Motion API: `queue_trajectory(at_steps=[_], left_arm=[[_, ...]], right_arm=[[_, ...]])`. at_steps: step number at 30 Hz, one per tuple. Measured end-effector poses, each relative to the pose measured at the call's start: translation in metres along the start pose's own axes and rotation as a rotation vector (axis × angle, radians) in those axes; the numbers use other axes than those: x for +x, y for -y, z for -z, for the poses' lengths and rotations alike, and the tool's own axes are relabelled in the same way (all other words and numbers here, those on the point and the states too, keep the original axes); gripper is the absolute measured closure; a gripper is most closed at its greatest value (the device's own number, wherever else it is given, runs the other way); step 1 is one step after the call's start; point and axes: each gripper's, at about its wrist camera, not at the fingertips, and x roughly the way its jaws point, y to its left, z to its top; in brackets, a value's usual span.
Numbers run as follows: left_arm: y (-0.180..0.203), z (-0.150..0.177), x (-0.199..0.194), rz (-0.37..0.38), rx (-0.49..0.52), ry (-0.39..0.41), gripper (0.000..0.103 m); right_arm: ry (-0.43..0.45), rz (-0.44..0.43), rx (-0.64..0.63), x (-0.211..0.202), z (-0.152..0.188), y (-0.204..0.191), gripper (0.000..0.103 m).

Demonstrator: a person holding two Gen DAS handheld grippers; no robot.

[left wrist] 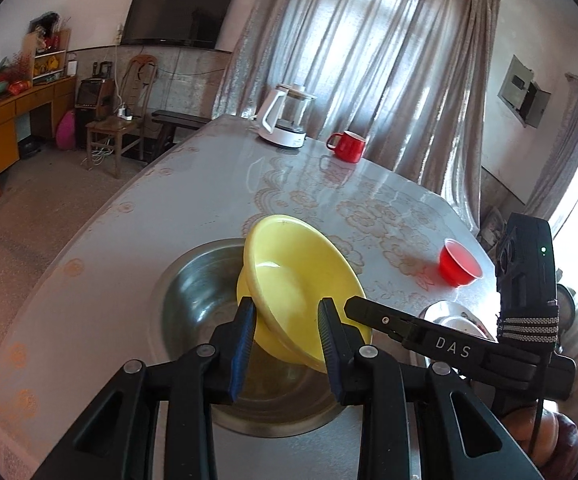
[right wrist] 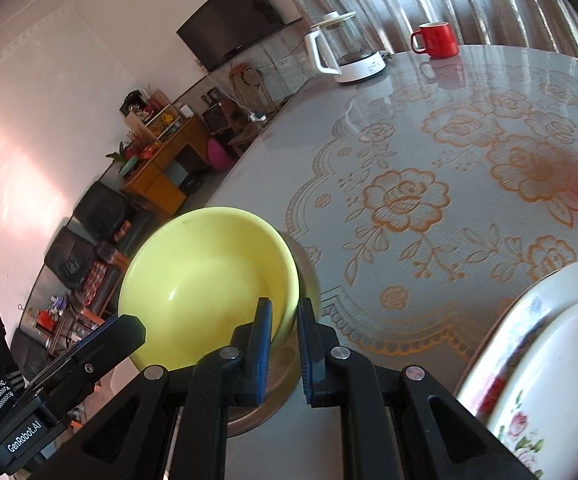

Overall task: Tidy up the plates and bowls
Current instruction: 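Carry the yellow bowl over the steel bowl with the right gripper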

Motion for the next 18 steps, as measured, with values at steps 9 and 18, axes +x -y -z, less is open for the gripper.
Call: queue_trajectory(at_steps=[9, 18], left_arm=[[-0.015, 0.014, -0.001, -0.05, -0.001, 0.004, 0.072], [-0.023, 0.021, 0.004, -0.062, -0.014, -0.01, 0.072]], right_arm=[[-0.048, 0.031, -0.067, 0.022, 0.01, -0.019, 0.091], [-0.062, 0.062, -0.11, 0.029, 0.019, -0.029, 0.091]])
